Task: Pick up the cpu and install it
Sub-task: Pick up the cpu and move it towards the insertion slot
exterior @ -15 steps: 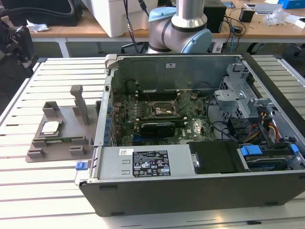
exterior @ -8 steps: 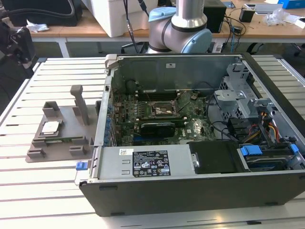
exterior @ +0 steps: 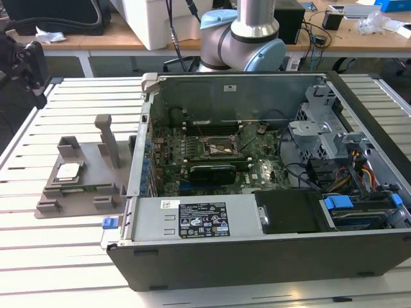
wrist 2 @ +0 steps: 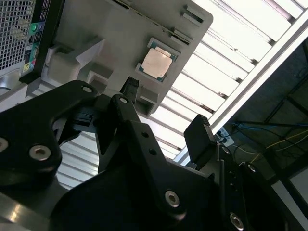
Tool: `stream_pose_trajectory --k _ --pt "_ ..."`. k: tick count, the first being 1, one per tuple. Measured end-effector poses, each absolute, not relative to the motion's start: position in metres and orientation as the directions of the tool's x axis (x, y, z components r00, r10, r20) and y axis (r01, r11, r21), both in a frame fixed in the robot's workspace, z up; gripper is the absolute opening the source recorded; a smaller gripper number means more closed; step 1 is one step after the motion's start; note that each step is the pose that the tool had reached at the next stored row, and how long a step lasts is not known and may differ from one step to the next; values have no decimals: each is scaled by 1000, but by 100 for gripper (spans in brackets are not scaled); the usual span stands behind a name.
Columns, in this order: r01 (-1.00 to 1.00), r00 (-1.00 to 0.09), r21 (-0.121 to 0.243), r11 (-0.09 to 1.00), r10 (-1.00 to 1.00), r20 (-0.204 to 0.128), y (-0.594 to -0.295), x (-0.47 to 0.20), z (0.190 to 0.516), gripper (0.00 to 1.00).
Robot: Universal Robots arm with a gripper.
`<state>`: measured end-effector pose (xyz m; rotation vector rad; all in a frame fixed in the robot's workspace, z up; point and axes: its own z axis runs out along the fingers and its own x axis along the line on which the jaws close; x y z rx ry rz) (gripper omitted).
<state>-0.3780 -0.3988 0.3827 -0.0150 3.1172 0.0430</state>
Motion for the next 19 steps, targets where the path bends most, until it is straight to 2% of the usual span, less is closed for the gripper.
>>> stream_pose_trajectory --k 19 --pt "-10 -1000 27 1000 -9 -24 -399 -378 367 66"
